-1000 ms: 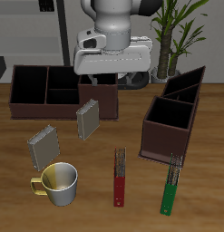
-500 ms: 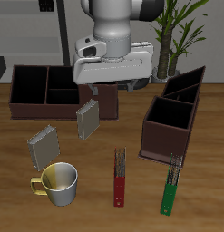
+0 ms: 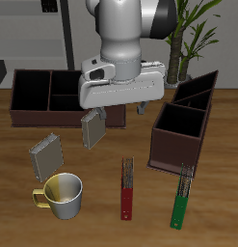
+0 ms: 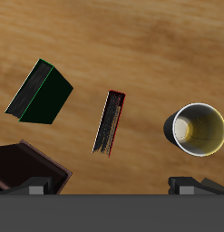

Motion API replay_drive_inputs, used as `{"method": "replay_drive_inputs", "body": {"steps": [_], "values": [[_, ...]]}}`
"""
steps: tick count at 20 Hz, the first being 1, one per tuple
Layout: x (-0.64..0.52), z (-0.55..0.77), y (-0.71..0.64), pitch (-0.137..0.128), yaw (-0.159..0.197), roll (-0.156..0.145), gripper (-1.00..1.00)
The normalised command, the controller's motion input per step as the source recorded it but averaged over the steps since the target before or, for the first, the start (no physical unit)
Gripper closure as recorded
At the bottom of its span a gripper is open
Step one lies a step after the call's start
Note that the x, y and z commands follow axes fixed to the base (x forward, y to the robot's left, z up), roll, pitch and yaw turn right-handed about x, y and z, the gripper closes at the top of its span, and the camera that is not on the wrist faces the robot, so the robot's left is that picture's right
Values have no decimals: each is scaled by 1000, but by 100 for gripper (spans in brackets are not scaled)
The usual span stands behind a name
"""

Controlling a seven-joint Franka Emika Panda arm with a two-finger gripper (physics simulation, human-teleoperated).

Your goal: Place the red book into the left desk caddy's right compartment

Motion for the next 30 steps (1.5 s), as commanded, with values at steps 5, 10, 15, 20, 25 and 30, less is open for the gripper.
{"method": "replay_drive_inputs", "body": {"steps": [5,10,15,20,25,30], "values": [[217,-323,50,-40,-28,-19,-100],[238,-350,21,21,-15,3,-100],[168,-303,63,14,-19,10,-100],[150,-256,48,12,-15,4,-100],[109,-276,10,20,-21,-7,-100],[39,-190,37,13,-26,7,-100]]}}
